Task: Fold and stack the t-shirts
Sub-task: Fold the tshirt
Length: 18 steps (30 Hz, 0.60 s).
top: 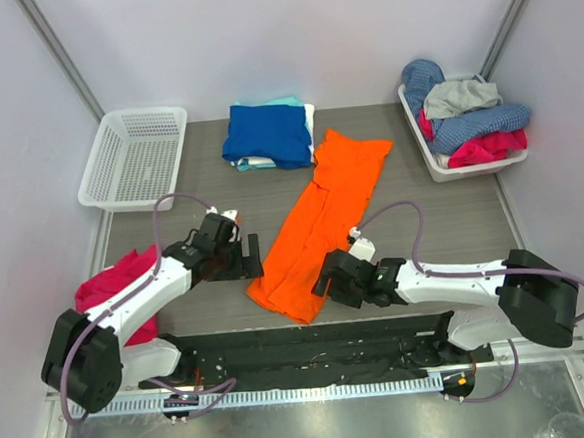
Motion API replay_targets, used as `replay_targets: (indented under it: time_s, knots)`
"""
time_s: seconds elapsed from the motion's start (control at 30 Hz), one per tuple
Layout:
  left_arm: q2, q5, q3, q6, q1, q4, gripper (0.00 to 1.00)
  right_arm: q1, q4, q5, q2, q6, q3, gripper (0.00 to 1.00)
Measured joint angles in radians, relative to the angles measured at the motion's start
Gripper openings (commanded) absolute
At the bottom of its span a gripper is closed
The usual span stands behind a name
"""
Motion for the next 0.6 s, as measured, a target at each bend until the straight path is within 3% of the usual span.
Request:
replay_targets:
  time_s: [0.03, 0.2, 0.3, 0.37, 0.6]
  knots:
    - [-0.023, -0.002, -0.008, -0.007, 0.0, 0.001, 0.83, 0.0, 0.018, -0.001, 0.012, 0.005, 0.0, 0.68]
    - [-0.102, -0.001, -0.069, -0.043, -0.001, 0.004, 0.72, 0.0, 0.102, -0.018, 0.09, 0.025, 0.015, 0.62]
    - [-0.115, 0.003, -0.094, -0.064, -0.003, 0.004, 0.63, 0.003, 0.138, -0.026, 0.133, 0.028, 0.037, 0.49]
    - [-0.115, 0.007, -0.102, -0.076, -0.009, 0.005, 0.59, 0.005, 0.151, -0.031, 0.153, 0.032, 0.042, 0.41]
    - [-0.085, 0.034, -0.129, -0.104, -0.035, 0.059, 0.51, 0.01, 0.133, -0.031, 0.161, 0.044, 0.042, 0.28]
